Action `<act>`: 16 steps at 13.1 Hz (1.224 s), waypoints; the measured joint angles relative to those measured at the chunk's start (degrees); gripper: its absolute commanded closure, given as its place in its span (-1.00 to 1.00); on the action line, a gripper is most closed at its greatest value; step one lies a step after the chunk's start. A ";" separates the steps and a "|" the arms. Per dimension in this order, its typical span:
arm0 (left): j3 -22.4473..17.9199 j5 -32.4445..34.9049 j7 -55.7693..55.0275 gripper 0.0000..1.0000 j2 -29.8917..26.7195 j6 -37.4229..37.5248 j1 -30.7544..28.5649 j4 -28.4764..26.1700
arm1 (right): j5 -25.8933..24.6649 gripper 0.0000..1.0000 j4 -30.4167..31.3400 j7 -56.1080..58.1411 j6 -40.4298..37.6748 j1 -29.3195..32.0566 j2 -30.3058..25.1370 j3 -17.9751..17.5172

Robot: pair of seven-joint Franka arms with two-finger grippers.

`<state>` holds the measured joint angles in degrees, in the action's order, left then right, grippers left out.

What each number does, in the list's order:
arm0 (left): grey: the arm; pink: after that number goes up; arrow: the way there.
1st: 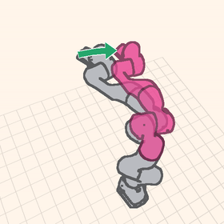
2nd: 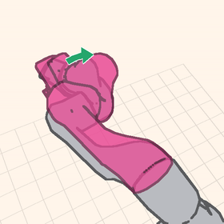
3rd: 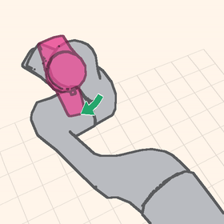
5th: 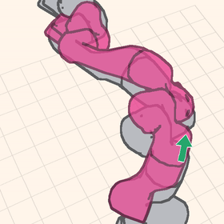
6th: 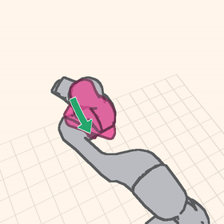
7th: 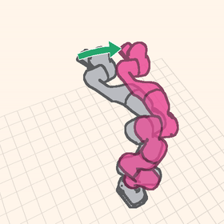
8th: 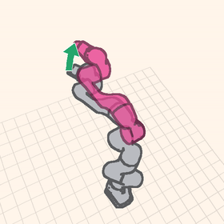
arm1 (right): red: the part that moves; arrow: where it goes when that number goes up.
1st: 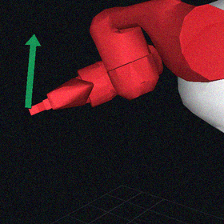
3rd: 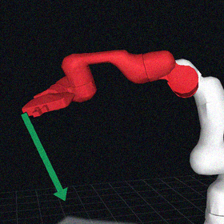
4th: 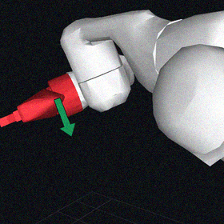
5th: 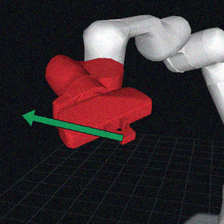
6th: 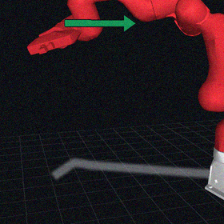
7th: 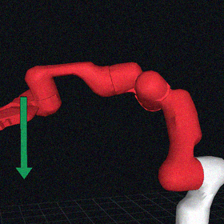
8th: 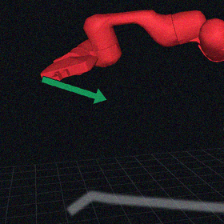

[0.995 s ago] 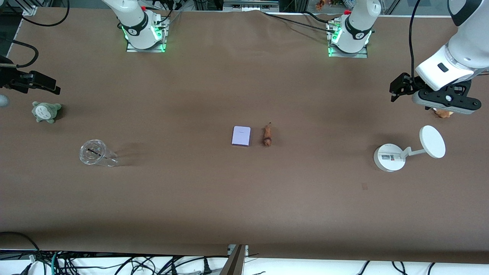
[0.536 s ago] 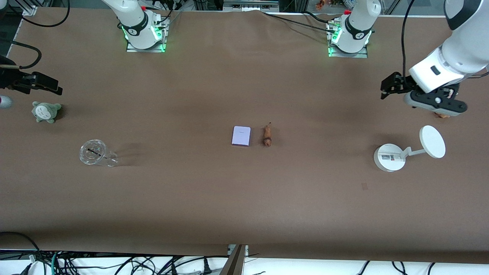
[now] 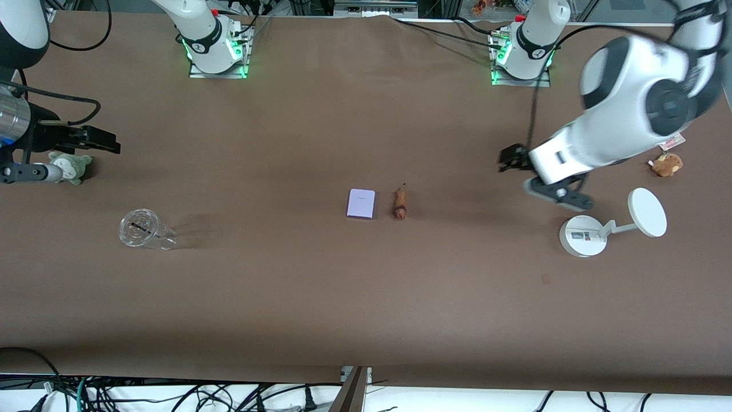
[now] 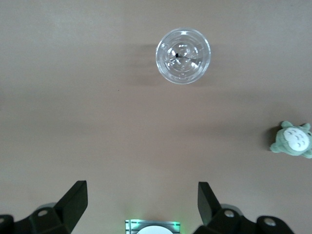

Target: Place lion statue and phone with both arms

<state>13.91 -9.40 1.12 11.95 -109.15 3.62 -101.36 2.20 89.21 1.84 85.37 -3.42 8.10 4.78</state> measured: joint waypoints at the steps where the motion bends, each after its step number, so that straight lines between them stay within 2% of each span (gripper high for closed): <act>1: 1.60 0.00 -1.01 -1.00 2.17 -3.91 0.69 -0.26 | 0.17 -1.00 -0.02 0.01 0.02 -0.08 0.29 -0.02; 4: 2.90 0.72 -4.91 -1.00 8.75 -14.96 5.72 -0.92 | 0.20 -1.00 -0.04 -0.07 1.11 -1.77 0.82 -0.08; 9: 3.04 12.92 -21.02 -1.00 14.08 -30.59 13.28 -4.93 | 0.38 -1.00 -0.06 -5.83 6.01 -5.44 4.35 -0.23; 13: 3.00 17.17 -26.76 -1.00 18.83 -34.12 15.77 -5.21 | 0.39 -1.00 -0.08 -9.91 11.02 -9.42 7.51 -0.35; 16: 2.94 23.20 -33.37 -1.00 21.87 -37.43 17.40 -5.22 | 0.46 -1.00 -0.09 -10.11 14.82 -10.20 10.38 -0.57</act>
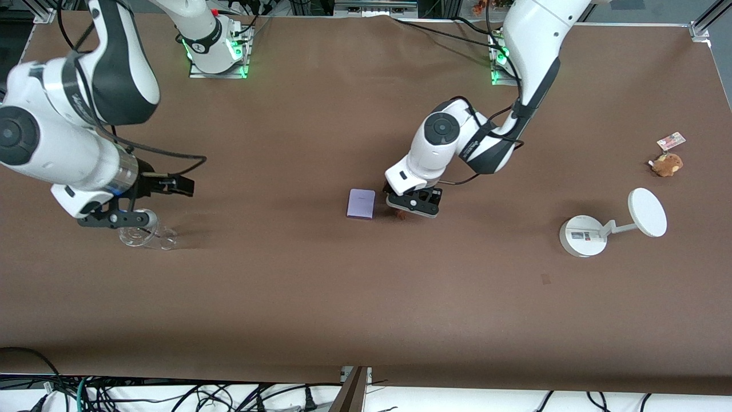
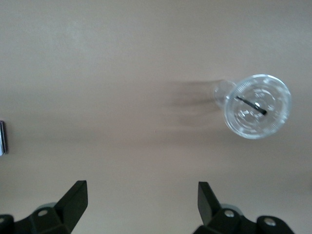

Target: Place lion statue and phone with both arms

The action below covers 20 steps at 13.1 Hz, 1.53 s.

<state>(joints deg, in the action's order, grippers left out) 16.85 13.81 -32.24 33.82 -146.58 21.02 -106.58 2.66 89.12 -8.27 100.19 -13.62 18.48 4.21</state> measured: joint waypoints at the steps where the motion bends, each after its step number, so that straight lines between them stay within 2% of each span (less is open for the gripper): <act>1: -0.02 2.00 -2.33 -1.00 0.84 -0.91 0.42 0.00 | 0.03 -1.00 0.00 -0.13 1.18 -0.47 0.96 -0.15; 3: -0.02 5.99 -5.39 -1.00 1.94 -1.76 1.41 0.02 | 0.78 -1.00 -0.02 -2.09 2.83 -1.60 2.53 -0.24; 4: -0.05 7.60 -6.00 -0.70 2.18 -1.80 1.67 0.03 | 2.04 -1.00 -0.02 -3.14 3.48 -2.17 3.21 -0.30; 6: -0.15 8.80 -6.33 0.10 2.41 -1.81 1.81 0.05 | 3.87 -1.00 -0.04 -4.06 5.03 -3.29 4.48 -0.34; 8: -0.23 8.86 -6.33 0.66 2.57 -1.83 1.81 0.06 | 4.18 -1.00 -0.05 -4.77 5.77 -4.31 5.60 -0.39; 13: -0.43 8.86 -6.44 0.71 2.51 -1.84 1.51 0.61 | 4.27 -1.00 -0.06 -10.23 8.80 -9.01 9.03 -0.50; 15: -0.75 8.86 -6.63 0.77 1.44 0.02 -0.52 1.00 | 4.27 -1.00 -0.07 -11.76 9.74 -11.08 10.33 -0.51; 20: -0.78 8.88 -5.80 0.77 -8.71 22.60 -8.26 2.27 | 4.31 -1.00 -0.08 -20.08 14.37 -16.90 13.77 -0.63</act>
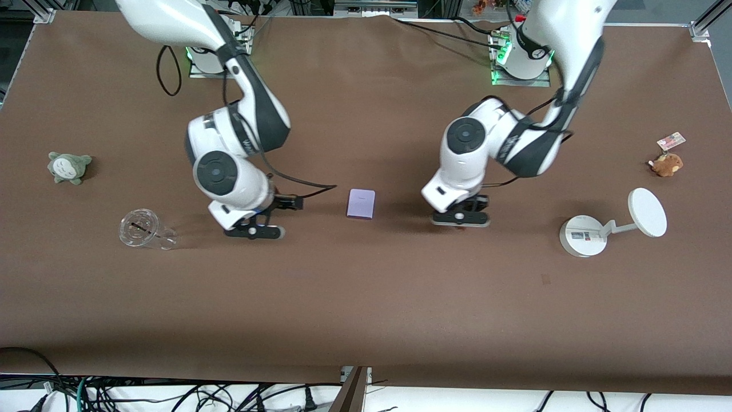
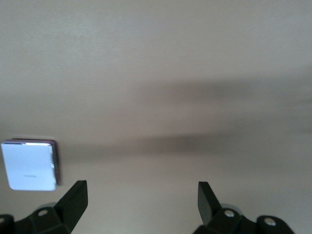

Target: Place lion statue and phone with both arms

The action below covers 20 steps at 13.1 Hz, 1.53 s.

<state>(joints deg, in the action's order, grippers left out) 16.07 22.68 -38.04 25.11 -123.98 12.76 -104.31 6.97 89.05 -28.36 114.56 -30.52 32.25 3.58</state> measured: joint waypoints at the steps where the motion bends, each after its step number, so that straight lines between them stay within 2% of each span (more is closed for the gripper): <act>1: -0.07 0.00 1.32 0.76 -0.81 2.52 -1.65 -0.08 | 0.01 -1.00 -0.01 -2.47 1.56 -1.57 0.88 -0.05; 4: -0.33 -0.33 13.73 0.72 -0.95 4.42 -10.59 -0.50 | 0.10 -1.00 -0.02 -9.03 5.87 -6.39 3.99 -0.12; 8: -0.35 -6.08 32.28 0.66 -0.79 3.85 -22.38 -1.88 | 0.45 -1.00 -0.04 -14.16 11.32 -11.45 7.08 -0.15; 14: -0.16 -6.60 34.99 0.66 1.30 -13.35 -25.08 -10.48 | 0.45 -1.00 -0.12 -17.65 17.29 -16.47 10.10 -0.16; 18: -0.16 -6.59 35.18 0.66 3.04 -16.97 -25.65 -10.77 | 0.45 -1.00 -1.66 -17.65 19.20 -17.81 13.75 -0.15; 19: -0.16 -6.59 35.22 0.62 3.10 -17.20 -25.76 -10.76 | 0.45 -1.00 -2.27 -17.65 19.33 -18.00 14.42 -0.15; 20: -0.16 -6.59 35.23 0.46 3.11 -17.26 -25.78 -10.76 | 0.45 -1.00 -2.80 -17.65 19.34 -18.11 14.89 -0.14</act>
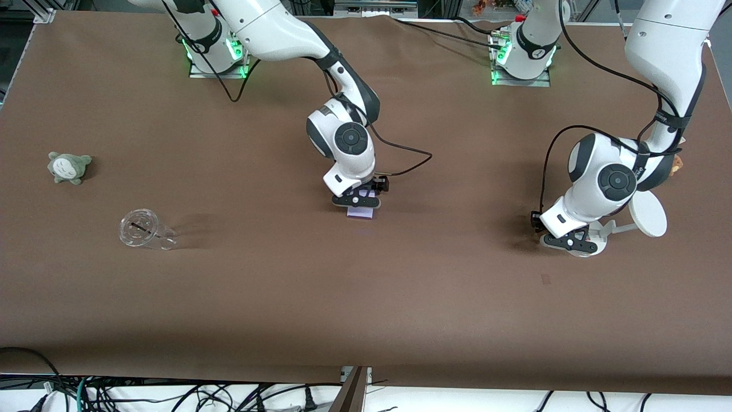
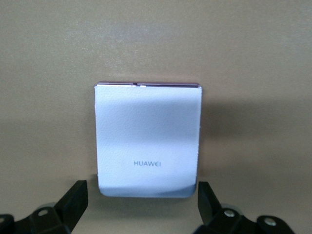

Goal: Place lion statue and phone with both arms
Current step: 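Lower the lion beside the white lamp and open the left gripper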

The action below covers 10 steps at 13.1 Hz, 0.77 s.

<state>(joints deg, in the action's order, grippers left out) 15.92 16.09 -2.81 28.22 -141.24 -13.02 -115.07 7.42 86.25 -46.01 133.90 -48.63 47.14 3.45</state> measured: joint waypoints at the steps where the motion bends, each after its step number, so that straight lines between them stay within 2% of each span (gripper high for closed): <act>1: 0.01 0.00 0.01 -0.17 0.09 -0.10 0.00 0.00 | -0.01 -1.00 -0.23 0.00 0.00 -0.10 0.18 0.01; 2: 0.03 0.00 0.01 -0.99 0.22 -0.41 0.00 0.00 | -0.03 -1.00 -0.29 0.02 0.00 -0.22 0.21 0.01; 10: 0.36 0.00 0.08 -1.00 -0.16 -0.57 -0.06 0.31 | -0.35 -1.00 -0.53 0.08 0.00 -0.33 0.43 0.74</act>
<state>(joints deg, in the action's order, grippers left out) 16.28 16.09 -2.73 28.06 -141.80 -13.08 -114.77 7.07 85.72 -45.93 133.90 -48.96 47.56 4.18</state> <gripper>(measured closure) 0.000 0.000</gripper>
